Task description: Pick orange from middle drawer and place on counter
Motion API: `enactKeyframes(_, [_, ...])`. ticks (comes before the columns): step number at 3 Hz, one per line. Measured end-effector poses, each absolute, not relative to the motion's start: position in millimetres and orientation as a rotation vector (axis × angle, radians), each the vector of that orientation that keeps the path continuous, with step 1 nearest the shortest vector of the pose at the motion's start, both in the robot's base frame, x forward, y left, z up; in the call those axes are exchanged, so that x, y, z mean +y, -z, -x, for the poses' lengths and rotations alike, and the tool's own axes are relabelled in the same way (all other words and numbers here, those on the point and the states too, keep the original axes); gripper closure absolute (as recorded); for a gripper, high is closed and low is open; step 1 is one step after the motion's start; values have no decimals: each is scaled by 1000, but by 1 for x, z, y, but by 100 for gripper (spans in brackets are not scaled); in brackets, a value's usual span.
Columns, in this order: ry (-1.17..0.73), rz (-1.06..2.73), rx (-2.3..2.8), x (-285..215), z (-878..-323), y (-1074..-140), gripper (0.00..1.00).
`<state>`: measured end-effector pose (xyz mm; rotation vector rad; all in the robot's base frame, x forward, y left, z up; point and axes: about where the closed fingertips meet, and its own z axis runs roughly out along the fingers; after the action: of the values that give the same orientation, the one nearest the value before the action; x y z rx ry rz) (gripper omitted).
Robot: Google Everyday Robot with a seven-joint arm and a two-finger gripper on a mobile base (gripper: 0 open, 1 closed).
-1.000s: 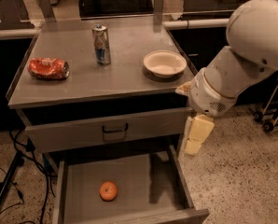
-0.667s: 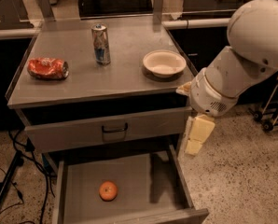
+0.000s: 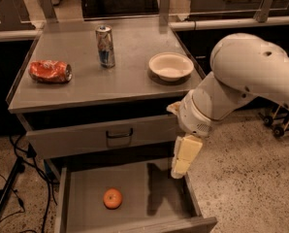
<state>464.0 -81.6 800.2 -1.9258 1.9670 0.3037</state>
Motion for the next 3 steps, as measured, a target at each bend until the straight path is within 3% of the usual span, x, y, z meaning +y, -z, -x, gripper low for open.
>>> enactKeyframes(3, [-352, 1990, 1942, -54, -458, -766, 0])
